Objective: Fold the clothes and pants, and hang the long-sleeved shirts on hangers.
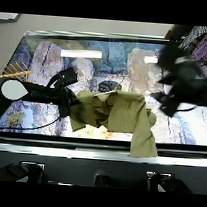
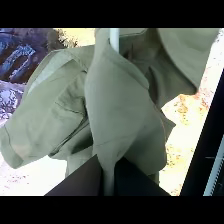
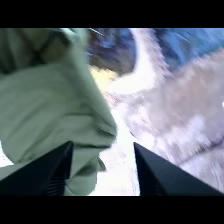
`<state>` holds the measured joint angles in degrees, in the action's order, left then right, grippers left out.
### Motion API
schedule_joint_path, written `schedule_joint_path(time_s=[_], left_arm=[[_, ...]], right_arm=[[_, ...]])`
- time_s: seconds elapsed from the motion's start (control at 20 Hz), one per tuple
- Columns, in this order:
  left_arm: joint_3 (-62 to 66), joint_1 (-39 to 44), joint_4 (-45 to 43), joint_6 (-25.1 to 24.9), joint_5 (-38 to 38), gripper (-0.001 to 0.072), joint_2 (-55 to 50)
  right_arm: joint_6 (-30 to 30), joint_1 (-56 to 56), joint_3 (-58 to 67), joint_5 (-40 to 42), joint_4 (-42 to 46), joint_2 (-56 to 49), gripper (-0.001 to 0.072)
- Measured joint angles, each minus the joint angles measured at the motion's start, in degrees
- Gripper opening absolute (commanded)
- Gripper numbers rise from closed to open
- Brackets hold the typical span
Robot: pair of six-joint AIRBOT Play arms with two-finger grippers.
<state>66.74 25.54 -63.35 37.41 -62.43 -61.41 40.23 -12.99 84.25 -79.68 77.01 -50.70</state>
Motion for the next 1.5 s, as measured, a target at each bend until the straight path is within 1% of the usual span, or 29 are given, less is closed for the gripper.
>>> schedule_joint_path(time_s=[0.05, 0.1, 0.2, 0.3, 0.4, 0.6, 0.8, 0.95, 1.0, 1.05, 1.15, 1.2, 1.25, 1.3, 1.4, 1.45, 1.5], left_arm=[[0.0, 0.13, 0.04, -0.2, -0.02, 0.0024, 0.39], [0.0, 0.33, 0.04, -0.57, -0.04, 0.0024, 0.9], [0.0, 0.9, 0.26, -1.55, -0.11, 0.0024, 1.88], [0.0, 1.44, 0.31, -2.45, -0.13, 0.0024, 2.71], [0.0, 1.88, 0.31, -2.58, -0.13, 0.0025, 3.23], [0.0, 2.36, 0.39, -2.93, -0.13, 0.0025, 3.67], [0.0, 2.51, 0.42, -3.04, -0.11, 0.0025, 3.78], [0.0, 2.51, 0.42, -3.15, -0.11, 0.0025, 3.78], [0.0, 2.51, 0.42, -3.15, -0.09, 0.0025, 3.78], [0.0, 2.51, 0.42, -3.15, -0.11, 0.0025, 3.78], [0.0, 2.51, 0.42, -3.15, -0.11, 0.0025, 3.78], [0.0, 2.51, 0.42, -3.15, -0.11, 0.0025, 3.78], [0.0, 2.51, 0.42, -3.19, -0.13, 0.0025, 3.78], [0.0, 2.47, 0.22, -2.86, 0.44, 0.0026, 3.78], [0.0, 2.51, 0.26, -2.95, 0.09, 0.0033, 3.78], [0.0, 2.51, 0.28, -3.02, 0.0, 0.008, 3.78], [0.0, 2.51, 0.26, -3.1, -0.02, 0.0182, 3.78]], right_arm=[[0.2, 4.02, -0.15, -0.04, -1.31, 1.05, 0.0575], [0.42, 7.8, -0.59, -0.09, -3.23, 1.66, 0.0606], [-0.5, 13.4, -2.27, -0.68, -6.8, 1.86, 0.0605], [-1.88, 16.48, -4.7, -1.36, -9.66, 0.96, 0.0605], [-3.65, 18.05, -7.54, -1.53, -12.66, -0.9, 0.0612], [-9.2, 19.28, -11.69, -1.38, -17.44, -6.62, 0.0619], [-14.62, 19.5, -12.96, -1.14, -20.28, -12.41, 0.0617], [-17.14, 19.5, -13.22, -1.03, -22.93, -16.28, 0.0613], [-17.92, 19.5, -13.29, -0.98, -23.85, -17.59, 0.0586], [-18.95, 19.5, -13.31, -0.83, -24.65, -18.88, 0.0538], [-20.81, 19.5, -13.35, -0.85, -26.18, -21.11, 0.0391], [-21.59, 19.5, -13.35, -0.87, -26.8, -21.94, 0.0267], [-22.32, 19.5, -13.35, -1.14, -27.26, -22.6, 0.0094], [-23.67, 19.5, -13.35, -2.27, -27.21, -23.02, 0.0032], [-24.11, 19.5, -13.38, -3.23, -27.63, -23.39, 0.003], [-24.09, 19.54, -13.38, -4.11, -27.65, -23.15, 0.0029], [-23.87, 19.54, -13.38, -4.33, -27.61, -22.6, 0.0028]])
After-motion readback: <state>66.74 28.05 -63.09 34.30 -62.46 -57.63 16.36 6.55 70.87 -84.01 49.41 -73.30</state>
